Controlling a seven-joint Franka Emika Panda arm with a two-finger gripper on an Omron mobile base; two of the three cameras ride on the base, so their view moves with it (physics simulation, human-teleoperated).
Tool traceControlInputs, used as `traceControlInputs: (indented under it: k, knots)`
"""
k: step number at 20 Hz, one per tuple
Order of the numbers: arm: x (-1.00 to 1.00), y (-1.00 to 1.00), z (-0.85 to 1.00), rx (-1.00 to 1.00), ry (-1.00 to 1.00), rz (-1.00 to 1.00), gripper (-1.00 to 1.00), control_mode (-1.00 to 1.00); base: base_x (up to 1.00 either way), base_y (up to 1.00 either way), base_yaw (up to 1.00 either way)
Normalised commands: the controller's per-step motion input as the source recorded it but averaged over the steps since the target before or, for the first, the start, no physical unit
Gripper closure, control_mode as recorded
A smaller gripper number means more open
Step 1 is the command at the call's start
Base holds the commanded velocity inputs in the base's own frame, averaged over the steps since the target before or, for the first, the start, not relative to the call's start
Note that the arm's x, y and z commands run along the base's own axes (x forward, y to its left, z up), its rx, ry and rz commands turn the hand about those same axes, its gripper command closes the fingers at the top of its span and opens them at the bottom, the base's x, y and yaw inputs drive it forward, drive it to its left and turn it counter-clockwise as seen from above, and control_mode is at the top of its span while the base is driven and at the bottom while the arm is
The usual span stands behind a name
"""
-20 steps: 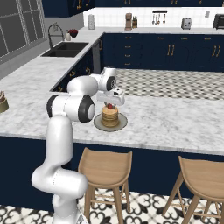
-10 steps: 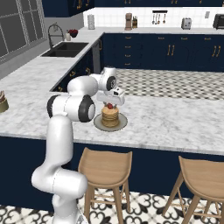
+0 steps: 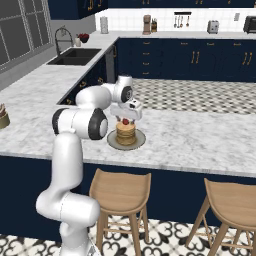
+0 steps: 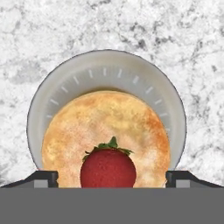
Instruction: Take the strawberry from the fridge and place it on top of the pancake, located on the dining counter.
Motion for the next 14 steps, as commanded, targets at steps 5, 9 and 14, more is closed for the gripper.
traceControlInputs:
  k: [5,9,14]
  knots:
    - [-0.06,0.0,0.31,-0.05,0.0,0.0,-1.0,-1.0,0.0,0.0,0.0]
    - [-0.19,0.0,0.52,-0.05,0.0,-0.01,-1.0,-1.0,0.0,0.0,0.0]
    - [-0.94,0.03,0.51,-0.01,-0.01,0.0,-1.0,-1.0,0.0,0.0,0.0]
